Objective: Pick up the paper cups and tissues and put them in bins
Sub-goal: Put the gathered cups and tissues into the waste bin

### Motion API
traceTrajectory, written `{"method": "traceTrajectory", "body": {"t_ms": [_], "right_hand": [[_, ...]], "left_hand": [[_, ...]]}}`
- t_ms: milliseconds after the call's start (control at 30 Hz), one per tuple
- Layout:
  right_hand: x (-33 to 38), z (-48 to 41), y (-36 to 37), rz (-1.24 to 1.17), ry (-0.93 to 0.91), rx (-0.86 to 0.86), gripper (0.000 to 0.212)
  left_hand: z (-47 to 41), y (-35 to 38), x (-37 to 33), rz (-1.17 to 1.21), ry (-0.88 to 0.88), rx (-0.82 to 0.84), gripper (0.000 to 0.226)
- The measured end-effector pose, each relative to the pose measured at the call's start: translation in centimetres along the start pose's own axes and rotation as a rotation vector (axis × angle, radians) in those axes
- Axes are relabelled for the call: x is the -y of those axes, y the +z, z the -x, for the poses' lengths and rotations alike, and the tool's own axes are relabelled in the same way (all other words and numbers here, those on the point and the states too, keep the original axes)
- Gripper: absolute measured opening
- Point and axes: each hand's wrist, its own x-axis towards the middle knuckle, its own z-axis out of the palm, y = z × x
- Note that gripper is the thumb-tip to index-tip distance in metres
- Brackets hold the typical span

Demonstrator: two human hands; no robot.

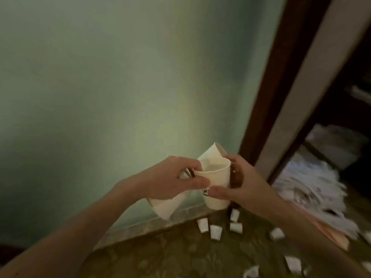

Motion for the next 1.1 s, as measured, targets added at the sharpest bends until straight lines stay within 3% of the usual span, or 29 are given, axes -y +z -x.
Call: {"method": "traceTrajectory", "body": {"t_ms": [100,200,367,500,767,1100], "right_hand": [[2.6,-0.6,2.1,0.028,-0.1,0.141,0.095],[4.6,-1.2,6.1,-0.01,-0.158,0.302,0.084],[7.5,-0.4,17.7,-0.115,-0.206,0.566,0.067],[9.3,2.2,28.1,-0.2,-0.176,0.737,0.076],[10.0,9.2,48.6,-0.182,-0.057,1.071,0.087],[8.8,15.6,68.5,-0.192,0.259,1.291,0.074]], "left_hand": [[5.2,-0.9,-0.7,0.072,-0.072,-0.208,0.017],[12.2,-0.8,-0.6,0.207,-0.141,-0.487,0.034],[24.7,0.8,0.5,0.342,-0.282,-1.018,0.041],[34.4,3.1,1.4,0.383,-0.435,-1.297,0.043],[52.7,7.8,5.2,0.629,-0.686,-1.687,0.027],[70.3,11.6,11.3,1.289,-0.548,-2.175,0.02]]}}
